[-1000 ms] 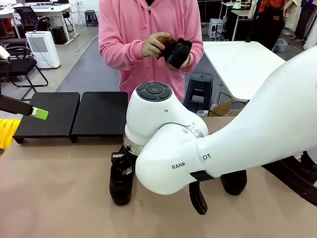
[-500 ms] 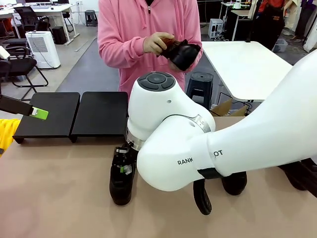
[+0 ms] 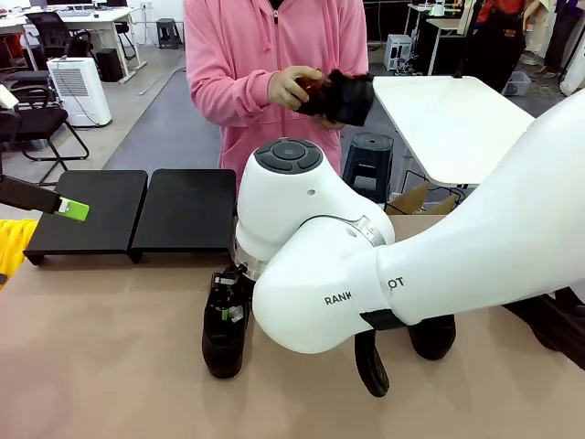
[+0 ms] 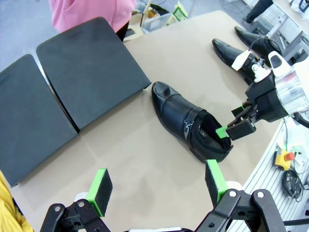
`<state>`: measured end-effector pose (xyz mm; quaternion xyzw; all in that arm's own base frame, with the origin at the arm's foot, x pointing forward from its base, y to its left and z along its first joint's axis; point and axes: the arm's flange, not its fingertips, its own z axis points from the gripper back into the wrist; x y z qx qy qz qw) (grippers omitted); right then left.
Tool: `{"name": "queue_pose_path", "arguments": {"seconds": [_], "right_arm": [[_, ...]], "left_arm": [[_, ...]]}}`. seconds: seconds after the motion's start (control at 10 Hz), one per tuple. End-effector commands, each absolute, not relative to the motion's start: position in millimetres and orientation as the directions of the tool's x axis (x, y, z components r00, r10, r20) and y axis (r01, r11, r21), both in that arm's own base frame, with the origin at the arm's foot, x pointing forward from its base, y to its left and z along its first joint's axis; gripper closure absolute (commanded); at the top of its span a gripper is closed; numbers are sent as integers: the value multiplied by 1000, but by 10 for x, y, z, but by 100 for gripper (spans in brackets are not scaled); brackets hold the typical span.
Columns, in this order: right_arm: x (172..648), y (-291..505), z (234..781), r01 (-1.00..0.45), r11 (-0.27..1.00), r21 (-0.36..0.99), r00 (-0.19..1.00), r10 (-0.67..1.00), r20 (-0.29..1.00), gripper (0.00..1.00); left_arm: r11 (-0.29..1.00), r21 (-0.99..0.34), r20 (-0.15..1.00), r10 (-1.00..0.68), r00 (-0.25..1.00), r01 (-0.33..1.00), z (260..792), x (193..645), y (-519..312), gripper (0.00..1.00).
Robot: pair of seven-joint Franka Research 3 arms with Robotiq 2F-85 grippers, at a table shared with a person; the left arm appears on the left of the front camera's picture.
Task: Organize the shoes by placing them on the stand.
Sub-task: Place the Shoe from the middle of the table onto the Shoes Stand.
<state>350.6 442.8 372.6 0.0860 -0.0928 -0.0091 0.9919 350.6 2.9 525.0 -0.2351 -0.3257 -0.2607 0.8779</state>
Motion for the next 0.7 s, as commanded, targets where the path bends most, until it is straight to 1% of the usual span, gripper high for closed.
{"name": "queue_pose_path", "arguments": {"seconds": [0.0,0.3,0.4,0.6], "right_arm": [[3530,4446,3738,-7,984,178,980,-29,199,0],[3507,4429,3729,2,985,173,983,-34,183,0],[3394,4259,3914,5,983,184,980,-41,193,0],[3181,3926,4247,61,986,158,963,-100,252,0]], "left_arm": [[740,-246,705,-307,640,626,5234,3506,35,0],[740,-246,705,-307,640,626,5234,3506,35,0],[740,-246,705,-307,640,626,5234,3506,35,0],[754,-243,694,-305,652,611,5250,3506,29,0]]}}
